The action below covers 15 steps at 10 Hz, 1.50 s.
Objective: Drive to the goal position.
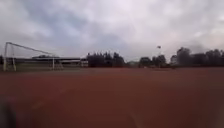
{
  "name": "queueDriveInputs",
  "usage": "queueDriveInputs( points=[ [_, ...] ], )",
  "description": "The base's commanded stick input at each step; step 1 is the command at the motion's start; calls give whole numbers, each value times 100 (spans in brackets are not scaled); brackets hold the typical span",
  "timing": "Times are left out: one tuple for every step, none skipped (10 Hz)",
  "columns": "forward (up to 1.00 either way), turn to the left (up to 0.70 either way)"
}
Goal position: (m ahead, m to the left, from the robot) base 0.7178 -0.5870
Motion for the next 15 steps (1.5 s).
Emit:
queueDriveInputs(
  points=[
    [5, 0],
    [5, 0],
    [4, 0],
    [4, 0],
    [4, 0],
    [3, 0],
    [3, 0],
    [3, 0],
    [2, 0],
    [2, 0],
    [2, 0],
    [1, 0],
    [1, 0],
    [1, 0],
    [0, 0]
  ],
)
